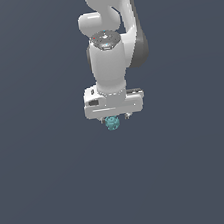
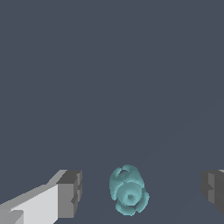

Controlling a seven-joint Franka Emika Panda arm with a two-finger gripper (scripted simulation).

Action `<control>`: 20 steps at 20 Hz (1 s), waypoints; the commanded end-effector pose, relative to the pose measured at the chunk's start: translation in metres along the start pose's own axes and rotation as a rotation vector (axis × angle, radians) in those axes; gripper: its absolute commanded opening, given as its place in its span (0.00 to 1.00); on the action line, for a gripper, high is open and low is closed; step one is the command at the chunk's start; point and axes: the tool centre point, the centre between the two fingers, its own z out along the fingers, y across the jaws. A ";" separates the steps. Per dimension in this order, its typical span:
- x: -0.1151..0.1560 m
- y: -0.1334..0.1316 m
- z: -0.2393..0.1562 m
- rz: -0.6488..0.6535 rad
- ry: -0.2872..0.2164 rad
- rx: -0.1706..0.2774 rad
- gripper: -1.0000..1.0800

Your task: Pick up the object and move it to a goal position.

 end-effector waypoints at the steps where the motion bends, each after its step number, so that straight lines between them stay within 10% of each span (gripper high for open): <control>1: 0.000 0.000 0.000 0.000 0.000 0.000 0.96; 20: -0.007 0.036 0.006 -0.020 0.008 -0.026 0.96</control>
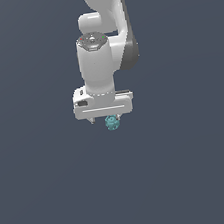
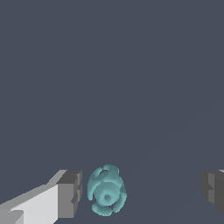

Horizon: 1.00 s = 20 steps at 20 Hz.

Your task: Pick up the object and move it to a goal position.

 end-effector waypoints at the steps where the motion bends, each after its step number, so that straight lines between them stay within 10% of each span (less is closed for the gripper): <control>1: -0.006 -0.002 0.009 -0.027 -0.006 0.002 0.96; 20: -0.093 -0.027 0.095 -0.358 -0.061 0.040 0.96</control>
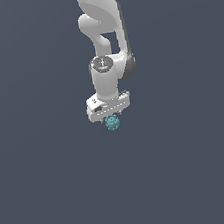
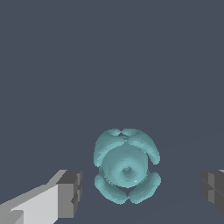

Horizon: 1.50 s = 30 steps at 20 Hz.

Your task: Pick up the object and move it to a goal position.

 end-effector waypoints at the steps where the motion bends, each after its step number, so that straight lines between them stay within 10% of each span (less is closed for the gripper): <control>1: -0.005 -0.004 0.005 -0.023 -0.002 0.003 0.96; 25: -0.009 -0.006 0.058 -0.036 -0.004 0.005 0.96; 26: -0.009 -0.006 0.058 -0.036 -0.004 0.005 0.00; 30: -0.009 -0.006 0.058 -0.036 -0.004 0.005 0.00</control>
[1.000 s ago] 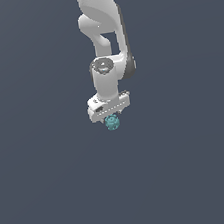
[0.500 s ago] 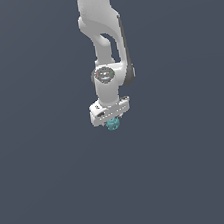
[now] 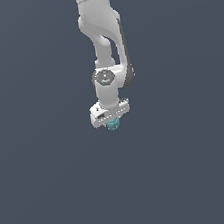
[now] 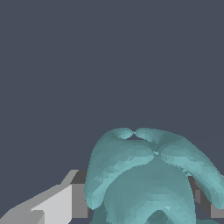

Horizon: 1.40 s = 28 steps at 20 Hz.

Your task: Pick up the object and move it to a goal position.

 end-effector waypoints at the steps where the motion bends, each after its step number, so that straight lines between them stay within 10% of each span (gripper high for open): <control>1: 0.000 -0.001 0.001 -0.001 0.000 0.001 0.00; 15: -0.001 -0.005 -0.019 0.000 0.000 0.000 0.00; 28: -0.003 -0.030 -0.116 0.000 0.000 -0.001 0.00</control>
